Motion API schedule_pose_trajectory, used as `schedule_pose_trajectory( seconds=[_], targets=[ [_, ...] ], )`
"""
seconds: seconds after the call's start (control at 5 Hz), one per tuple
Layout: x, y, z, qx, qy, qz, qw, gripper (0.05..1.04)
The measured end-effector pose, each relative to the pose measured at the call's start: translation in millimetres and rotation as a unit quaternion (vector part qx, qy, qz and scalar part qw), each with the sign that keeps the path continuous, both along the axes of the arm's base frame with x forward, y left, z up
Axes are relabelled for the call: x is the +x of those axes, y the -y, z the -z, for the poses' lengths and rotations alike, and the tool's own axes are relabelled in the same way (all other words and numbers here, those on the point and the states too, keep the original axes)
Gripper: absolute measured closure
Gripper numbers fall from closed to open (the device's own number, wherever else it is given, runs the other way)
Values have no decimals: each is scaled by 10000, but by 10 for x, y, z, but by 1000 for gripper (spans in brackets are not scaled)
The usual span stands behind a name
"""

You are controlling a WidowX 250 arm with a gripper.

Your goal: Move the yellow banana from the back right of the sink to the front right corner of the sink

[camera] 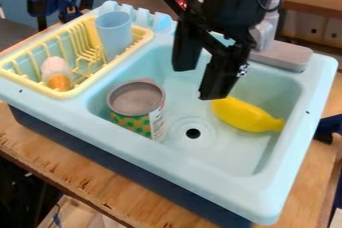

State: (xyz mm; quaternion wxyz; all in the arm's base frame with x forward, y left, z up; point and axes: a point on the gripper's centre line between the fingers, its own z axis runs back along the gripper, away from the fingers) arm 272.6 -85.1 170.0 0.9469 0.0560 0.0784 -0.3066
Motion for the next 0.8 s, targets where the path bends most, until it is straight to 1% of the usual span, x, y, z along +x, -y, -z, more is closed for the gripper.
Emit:
schedule_pose_trajectory(
  seconds=[0.2,0.4,0.6,0.8],
  targets=[
    [355,-145,211,2,-142,877,9960,83],
    [490,-177,252,-122,4,1670,9859,83],
    [407,-129,373,-375,-64,1895,9811,83],
    [308,-51,321,-748,362,2223,9714,83]
  ],
)
